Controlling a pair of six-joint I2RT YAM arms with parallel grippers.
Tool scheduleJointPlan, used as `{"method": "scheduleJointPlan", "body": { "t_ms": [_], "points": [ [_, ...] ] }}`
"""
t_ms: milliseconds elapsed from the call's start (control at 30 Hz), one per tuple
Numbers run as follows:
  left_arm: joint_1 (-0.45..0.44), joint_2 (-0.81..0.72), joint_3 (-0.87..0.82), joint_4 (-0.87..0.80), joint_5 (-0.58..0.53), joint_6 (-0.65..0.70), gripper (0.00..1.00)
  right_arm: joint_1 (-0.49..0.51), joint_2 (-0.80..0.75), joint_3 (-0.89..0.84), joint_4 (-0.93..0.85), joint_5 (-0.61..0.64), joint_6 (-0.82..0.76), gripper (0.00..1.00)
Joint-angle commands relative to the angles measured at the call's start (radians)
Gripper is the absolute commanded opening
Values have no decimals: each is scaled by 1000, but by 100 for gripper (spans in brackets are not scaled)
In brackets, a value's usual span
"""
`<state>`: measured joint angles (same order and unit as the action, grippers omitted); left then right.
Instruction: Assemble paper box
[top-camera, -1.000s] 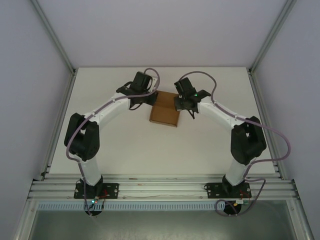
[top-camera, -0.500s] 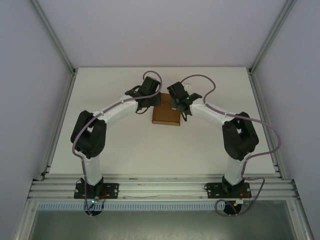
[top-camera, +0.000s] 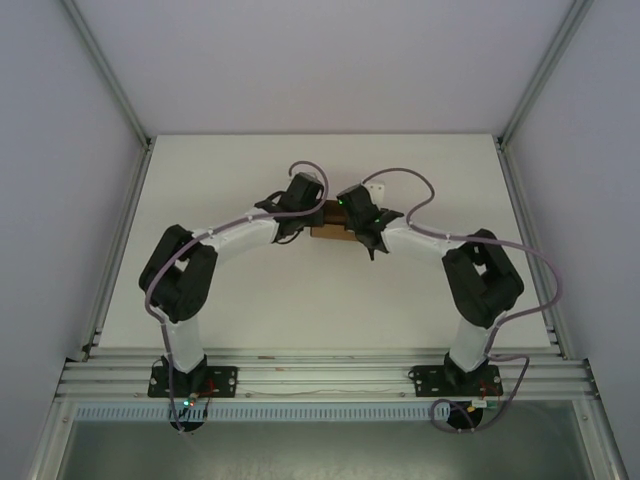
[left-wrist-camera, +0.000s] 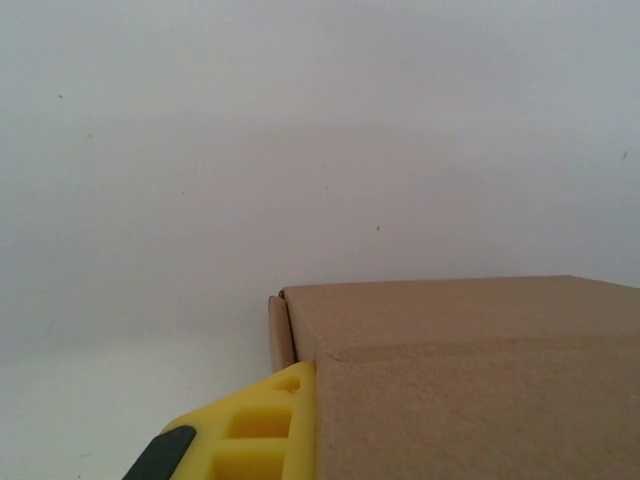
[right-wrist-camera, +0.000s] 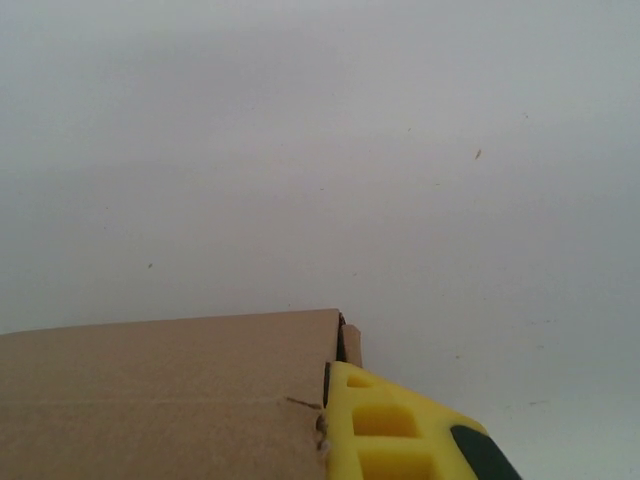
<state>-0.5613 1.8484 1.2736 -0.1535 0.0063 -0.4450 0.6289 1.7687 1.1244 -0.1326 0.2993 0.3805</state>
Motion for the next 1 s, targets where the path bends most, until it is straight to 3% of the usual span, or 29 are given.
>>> {"method": "scheduleJointPlan", "body": {
  "t_ms": [0,67,100,300,533,800,967],
  "points": [
    [-15,-21,-65,10,10,-17,0,18,-45,-47,125,32,-14,0],
    [-19,-38,-86,10,11,-17,1,30,-53,-77,157,43,-45,0],
    [-20,-49,-92,7,16,-14,7,36,-58,-91,174,42,-68,0],
    [-22,-154,-144,33,66,-9,44,72,-86,-188,271,106,-176,0],
    [-22,-289,-196,-30,69,-33,97,86,-100,-287,378,126,-236,0],
    [8,-360,-114,-218,-59,-143,100,106,-117,-337,478,124,-301,2],
    [100,-247,-45,-215,62,-165,100,118,-110,-346,510,123,-330,4]
  ]
}}
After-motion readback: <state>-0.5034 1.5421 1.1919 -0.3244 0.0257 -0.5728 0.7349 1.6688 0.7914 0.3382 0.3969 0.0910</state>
